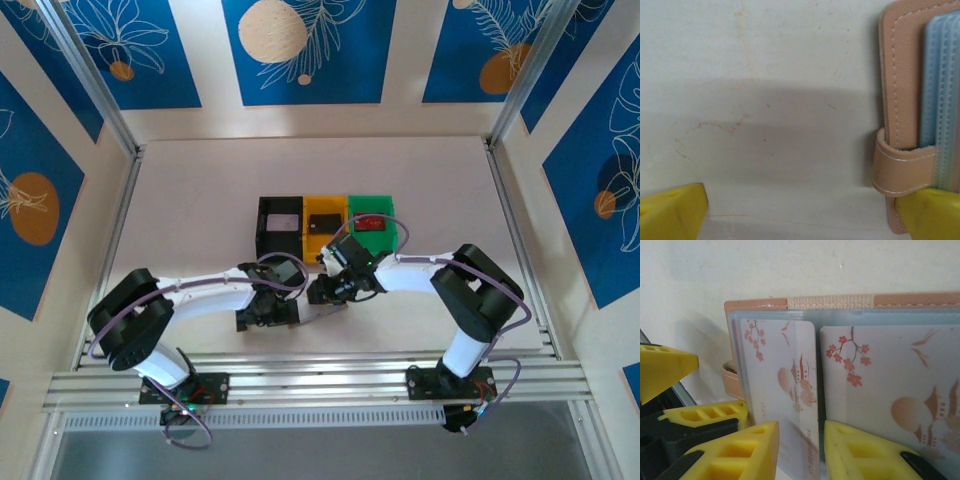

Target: Take the credit cards out of the card holder

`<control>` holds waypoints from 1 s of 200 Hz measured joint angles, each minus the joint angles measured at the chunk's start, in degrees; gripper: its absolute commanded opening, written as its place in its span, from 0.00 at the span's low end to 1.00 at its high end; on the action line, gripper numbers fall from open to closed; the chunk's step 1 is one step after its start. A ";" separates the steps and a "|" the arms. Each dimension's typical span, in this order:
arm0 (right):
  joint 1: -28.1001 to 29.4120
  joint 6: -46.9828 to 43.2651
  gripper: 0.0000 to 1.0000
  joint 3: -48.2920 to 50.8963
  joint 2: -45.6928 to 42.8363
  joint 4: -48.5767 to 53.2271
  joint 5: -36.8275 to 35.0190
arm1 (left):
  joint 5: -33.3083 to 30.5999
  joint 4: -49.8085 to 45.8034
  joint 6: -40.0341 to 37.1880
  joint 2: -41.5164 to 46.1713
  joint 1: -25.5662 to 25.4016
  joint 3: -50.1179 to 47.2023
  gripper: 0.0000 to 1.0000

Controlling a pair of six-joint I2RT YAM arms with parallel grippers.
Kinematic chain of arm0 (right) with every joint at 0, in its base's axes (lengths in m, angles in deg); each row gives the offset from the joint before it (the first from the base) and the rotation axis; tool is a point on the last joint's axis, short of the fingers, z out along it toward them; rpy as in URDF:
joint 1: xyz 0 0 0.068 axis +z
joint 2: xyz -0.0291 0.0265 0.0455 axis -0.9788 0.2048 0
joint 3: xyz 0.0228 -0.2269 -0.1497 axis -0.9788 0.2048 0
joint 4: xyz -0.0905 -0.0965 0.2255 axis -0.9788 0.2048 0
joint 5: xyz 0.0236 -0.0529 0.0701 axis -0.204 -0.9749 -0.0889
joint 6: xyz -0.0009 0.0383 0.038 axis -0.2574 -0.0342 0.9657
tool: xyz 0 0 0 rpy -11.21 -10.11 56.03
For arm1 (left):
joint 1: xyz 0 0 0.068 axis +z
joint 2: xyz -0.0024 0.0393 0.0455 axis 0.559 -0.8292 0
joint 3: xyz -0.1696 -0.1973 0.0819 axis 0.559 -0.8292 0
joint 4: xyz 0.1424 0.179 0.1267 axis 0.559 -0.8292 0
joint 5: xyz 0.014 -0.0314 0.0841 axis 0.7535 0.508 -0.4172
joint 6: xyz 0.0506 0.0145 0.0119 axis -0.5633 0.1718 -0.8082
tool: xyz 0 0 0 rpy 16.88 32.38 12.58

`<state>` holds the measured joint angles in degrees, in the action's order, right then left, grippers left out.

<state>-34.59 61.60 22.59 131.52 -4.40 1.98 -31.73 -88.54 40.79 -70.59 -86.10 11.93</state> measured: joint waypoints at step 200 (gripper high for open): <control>-1.33 0.22 0.13 3.43 -1.84 -3.02 1.46 | 0.00 0.63 0.00 0.04 0.00 -0.66 0.98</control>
<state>-35.92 61.82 26.02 129.69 -7.42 3.45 -31.73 -87.91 40.79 -70.55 -86.10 11.27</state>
